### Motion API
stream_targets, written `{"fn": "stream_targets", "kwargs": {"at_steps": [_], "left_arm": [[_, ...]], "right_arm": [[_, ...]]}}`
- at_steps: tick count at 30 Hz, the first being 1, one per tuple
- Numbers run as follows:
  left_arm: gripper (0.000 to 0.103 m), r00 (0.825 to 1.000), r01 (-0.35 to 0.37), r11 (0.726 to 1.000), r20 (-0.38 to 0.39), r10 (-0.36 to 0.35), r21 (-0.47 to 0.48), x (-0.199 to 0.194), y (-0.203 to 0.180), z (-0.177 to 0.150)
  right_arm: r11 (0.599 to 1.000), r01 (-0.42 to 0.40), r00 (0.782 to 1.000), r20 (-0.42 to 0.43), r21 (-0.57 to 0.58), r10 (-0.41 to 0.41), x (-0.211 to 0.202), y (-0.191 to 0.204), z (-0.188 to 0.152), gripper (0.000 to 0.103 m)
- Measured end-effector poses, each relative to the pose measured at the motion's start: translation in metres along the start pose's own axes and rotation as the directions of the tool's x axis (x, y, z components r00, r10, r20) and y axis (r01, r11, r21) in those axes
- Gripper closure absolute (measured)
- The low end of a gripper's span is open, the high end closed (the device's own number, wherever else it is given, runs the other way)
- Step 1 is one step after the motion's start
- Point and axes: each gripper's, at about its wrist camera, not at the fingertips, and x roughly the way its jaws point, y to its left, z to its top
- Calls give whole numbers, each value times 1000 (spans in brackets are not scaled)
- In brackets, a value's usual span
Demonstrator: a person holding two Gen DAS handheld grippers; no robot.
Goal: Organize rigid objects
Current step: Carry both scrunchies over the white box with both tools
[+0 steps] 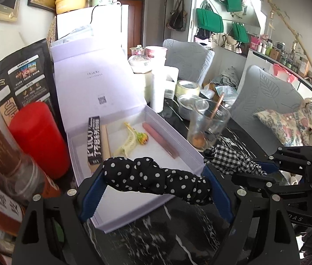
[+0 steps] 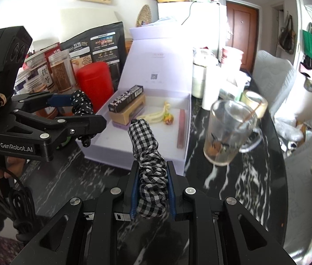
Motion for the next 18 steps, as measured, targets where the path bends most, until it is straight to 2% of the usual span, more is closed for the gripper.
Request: {"fn": "stream_targets", "kwargs": {"at_steps": [7, 18], "left_arm": [[17, 1000, -12, 1000, -23, 11, -20, 22, 16, 10], [17, 997, -64, 996, -54, 60, -59, 51, 35, 7]], "right_arm": [[999, 5, 1000, -2, -37, -5, 21, -7, 18, 81], [998, 0, 1000, -20, -58, -2, 56, -15, 32, 81]]}}
